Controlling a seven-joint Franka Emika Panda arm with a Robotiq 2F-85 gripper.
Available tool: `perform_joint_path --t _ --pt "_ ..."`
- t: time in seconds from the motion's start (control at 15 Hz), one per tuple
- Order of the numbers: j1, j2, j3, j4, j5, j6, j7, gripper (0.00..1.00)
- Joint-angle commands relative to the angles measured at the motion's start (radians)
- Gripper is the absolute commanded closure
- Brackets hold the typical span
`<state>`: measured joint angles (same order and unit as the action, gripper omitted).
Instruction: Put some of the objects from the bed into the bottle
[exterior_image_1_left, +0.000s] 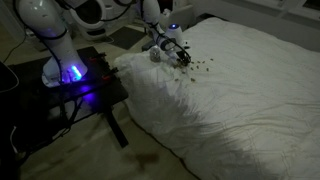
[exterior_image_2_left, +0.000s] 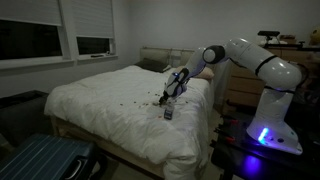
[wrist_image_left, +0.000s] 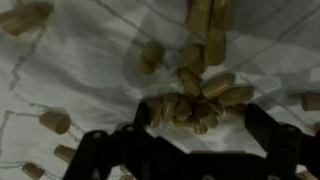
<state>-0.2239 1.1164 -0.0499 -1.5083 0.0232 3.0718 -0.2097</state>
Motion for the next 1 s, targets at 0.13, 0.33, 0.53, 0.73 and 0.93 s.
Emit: perform_joint_path --t 0.13,0.33,0.53,0.73,0.93 --pt "0.009 0.021 -0.02 0.048 -0.02 -0.055 0.05 0.26" --pt "0.007 0.021 -0.021 0.049 -0.018 -0.068 0.057 0.49" --pt "0.008 0.018 -0.025 0.049 -0.017 -0.071 0.066 0.71" --pt "0.007 0.012 -0.025 0.043 -0.018 -0.068 0.065 0.95" --pt "0.011 -0.006 -0.034 0.023 -0.021 -0.06 0.064 1.0"
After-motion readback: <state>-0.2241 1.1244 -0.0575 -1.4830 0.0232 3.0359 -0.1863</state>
